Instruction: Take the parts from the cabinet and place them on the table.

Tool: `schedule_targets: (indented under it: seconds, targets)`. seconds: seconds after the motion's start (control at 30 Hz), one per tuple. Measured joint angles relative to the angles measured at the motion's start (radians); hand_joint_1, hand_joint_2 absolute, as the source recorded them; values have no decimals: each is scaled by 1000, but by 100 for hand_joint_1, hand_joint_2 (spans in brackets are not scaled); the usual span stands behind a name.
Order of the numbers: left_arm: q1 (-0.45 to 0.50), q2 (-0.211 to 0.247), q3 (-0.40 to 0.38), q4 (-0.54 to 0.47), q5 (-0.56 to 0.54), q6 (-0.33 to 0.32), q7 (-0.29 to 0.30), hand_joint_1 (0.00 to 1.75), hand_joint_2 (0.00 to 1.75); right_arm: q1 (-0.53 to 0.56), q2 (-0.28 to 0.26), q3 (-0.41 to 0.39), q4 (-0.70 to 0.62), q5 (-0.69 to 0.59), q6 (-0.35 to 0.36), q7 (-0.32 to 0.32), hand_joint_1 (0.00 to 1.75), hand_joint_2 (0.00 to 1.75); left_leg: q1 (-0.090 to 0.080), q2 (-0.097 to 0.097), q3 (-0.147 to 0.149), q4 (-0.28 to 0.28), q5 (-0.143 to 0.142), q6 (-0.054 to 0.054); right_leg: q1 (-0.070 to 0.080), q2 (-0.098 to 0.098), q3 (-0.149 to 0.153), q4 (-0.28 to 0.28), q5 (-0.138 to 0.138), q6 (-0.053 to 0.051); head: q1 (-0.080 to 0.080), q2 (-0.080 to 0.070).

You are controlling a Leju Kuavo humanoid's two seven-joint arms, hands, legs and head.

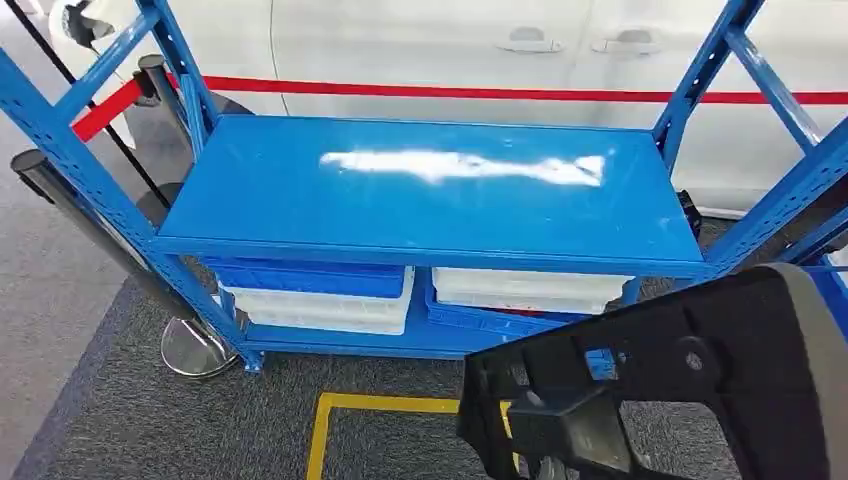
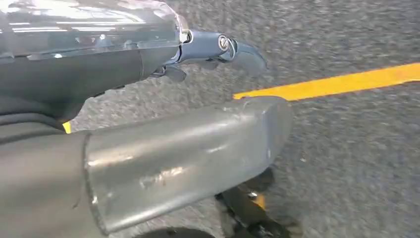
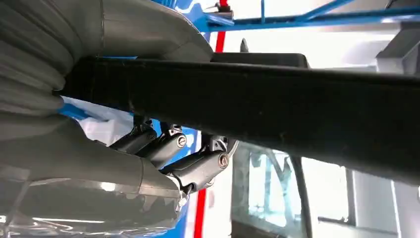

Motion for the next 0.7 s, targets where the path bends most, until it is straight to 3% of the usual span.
schedule_targets:
  seconds: [0.03,0.07,0.1,0.13,0.17,0.2,0.23,0.27,0.37,0.4,0.43,0.5,0.53,0.57,0.6,0.67,0.7]
  targets:
    - [0,0,-3,0,0,0,0,0,0,6,3,-8,0,-3,2,-2,175,175,0,1,-16,3,12,-1,-2,0,-10,63,-19,4,1,0]
    - [0,0,-4,0,2,-1,-1,0,0,11,3,-15,0,-8,6,-4,175,175,0,2,-31,5,23,-3,-4,0,-8,97,-5,7,1,0]
    - [0,0,-7,0,3,-1,-3,0,0,16,5,-23,-3,-16,16,-8,175,175,0,11,-49,11,33,-4,-7,-1,14,91,34,10,1,0]
    - [0,-1,-11,0,7,-3,-6,0,0,20,8,-32,-7,-23,33,-13,175,175,1,17,-67,18,40,-7,-9,-3,58,45,82,12,2,0]
    - [1,-2,-13,0,8,-5,-8,0,0,23,13,-41,-10,-30,52,-19,175,175,1,22,-81,25,46,-10,-11,-12,115,-30,109,13,2,0]
    - [0,-2,-15,0,9,-5,-11,0,0,24,19,-49,-15,-33,68,-23,175,175,0,26,-87,35,50,-16,-11,-47,185,-123,105,12,2,0]
    - [3,-2,-15,0,11,-5,-13,0,0,21,24,-57,-18,-36,82,-26,175,175,-5,31,-95,46,52,-22,-4,-71,240,-212,72,9,4,0]
    - [4,-2,-16,0,13,-6,-13,0,0,22,30,-61,-20,-36,89,-26,175,175,-5,40,-95,47,56,-28,1,-67,251,-240,55,-9,2,0]
    - [2,-2,-17,0,19,-6,-13,0,0,30,40,-74,-24,-37,95,-29,175,175,-1,72,-96,43,77,-51,5,-40,225,-239,79,-38,3,0]
    - [2,0,-18,1,20,-6,-13,0,0,33,44,-76,-24,-37,96,-29,175,175,5,50,-103,58,50,-59,1,-35,215,-241,93,-50,3,0]
    - [3,-1,-18,1,20,-6,-13,0,0,33,48,-79,-24,-37,96,-29,175,175,4,23,-117,92,-9,-62,1,-26,200,-240,104,-57,-1,0]
    - [4,-2,-18,1,20,-6,-13,0,0,34,52,-81,-24,-37,97,-29,175,175,4,-2,-150,228,-129,-64,7,-9,168,-238,129,-66,-4,0]
    - [3,-2,-18,1,20,-6,-13,0,0,34,52,-81,-24,-37,97,-29,175,175,3,-7,-162,301,-162,-63,11,2,150,-235,142,-67,-4,0]
    - [3,-1,-18,1,21,-6,-13,0,0,34,52,-82,-24,-37,98,-29,175,175,2,-7,-162,346,-162,-60,14,15,129,-230,155,-66,-5,0]
    - [3,-1,-18,1,22,-6,-13,0,0,35,53,-84,-24,-37,99,-29,175,175,0,-8,-144,346,-136,-55,16,25,110,-224,166,-66,-4,0]
    - [3,-1,-18,1,26,-6,-13,0,0,35,56,-87,-24,-37,112,-29,175,175,-4,-18,-52,234,-55,-40,20,50,74,-212,186,-62,-5,0]
    - [2,-1,-18,1,27,-6,-13,0,0,35,60,-88,-24,-36,119,-31,175,175,-8,-44,11,144,-39,-29,21,61,61,-206,194,-61,-5,0]
